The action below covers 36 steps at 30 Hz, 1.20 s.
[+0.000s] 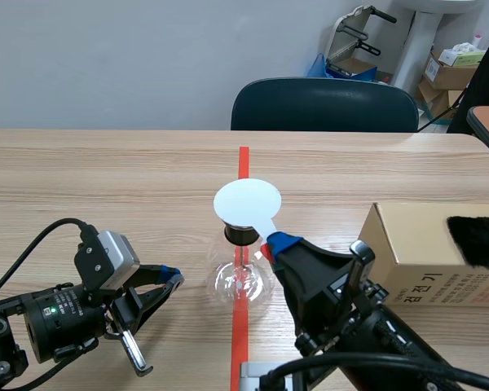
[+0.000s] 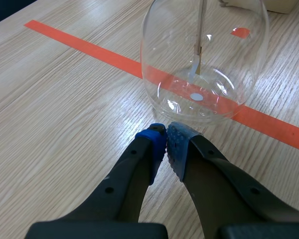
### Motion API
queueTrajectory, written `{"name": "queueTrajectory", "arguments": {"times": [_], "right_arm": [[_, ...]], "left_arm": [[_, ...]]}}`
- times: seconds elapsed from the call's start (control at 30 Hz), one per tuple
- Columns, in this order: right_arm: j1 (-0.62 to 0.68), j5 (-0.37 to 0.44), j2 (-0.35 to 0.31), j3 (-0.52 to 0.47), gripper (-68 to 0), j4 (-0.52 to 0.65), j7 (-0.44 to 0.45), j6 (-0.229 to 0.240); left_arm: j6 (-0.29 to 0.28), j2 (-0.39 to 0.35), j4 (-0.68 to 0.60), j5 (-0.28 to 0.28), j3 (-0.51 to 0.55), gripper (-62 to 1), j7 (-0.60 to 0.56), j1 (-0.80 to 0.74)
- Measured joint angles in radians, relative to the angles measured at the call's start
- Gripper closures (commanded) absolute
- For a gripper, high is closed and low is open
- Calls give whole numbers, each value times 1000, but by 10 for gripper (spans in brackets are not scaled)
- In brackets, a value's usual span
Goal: Do the electroscope experiment
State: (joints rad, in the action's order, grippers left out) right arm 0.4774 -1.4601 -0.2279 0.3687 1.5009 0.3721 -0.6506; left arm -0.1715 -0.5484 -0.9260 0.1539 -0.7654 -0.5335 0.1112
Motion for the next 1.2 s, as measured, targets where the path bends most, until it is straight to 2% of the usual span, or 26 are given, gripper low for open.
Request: {"name": "queueTrajectory", "arguments": {"times": [0.13, 0.7, 0.93, 1.1, 1.2], "right_arm": [[0, 0, 0, 0, -6, 0, -82, 0], [0, 0, 0, 0, -6, 0, -552, 0], [0, 0, 0, 0, -6, 0, -613, 0], [0, 0, 0, 0, -6, 0, -613, 0], [0, 0, 0, 0, -6, 0, -581, 0]], "left_arm": [[0, 0, 0, 0, 0, -56, 0, 0], [0, 0, 0, 0, 0, -56, 0, 0], [3, 17, 0, 0, 0, -56, 0, 0], [3, 16, 0, 0, 0, -56, 4, 0], [3, 16, 0, 0, 0, -56, 7, 0]]}}
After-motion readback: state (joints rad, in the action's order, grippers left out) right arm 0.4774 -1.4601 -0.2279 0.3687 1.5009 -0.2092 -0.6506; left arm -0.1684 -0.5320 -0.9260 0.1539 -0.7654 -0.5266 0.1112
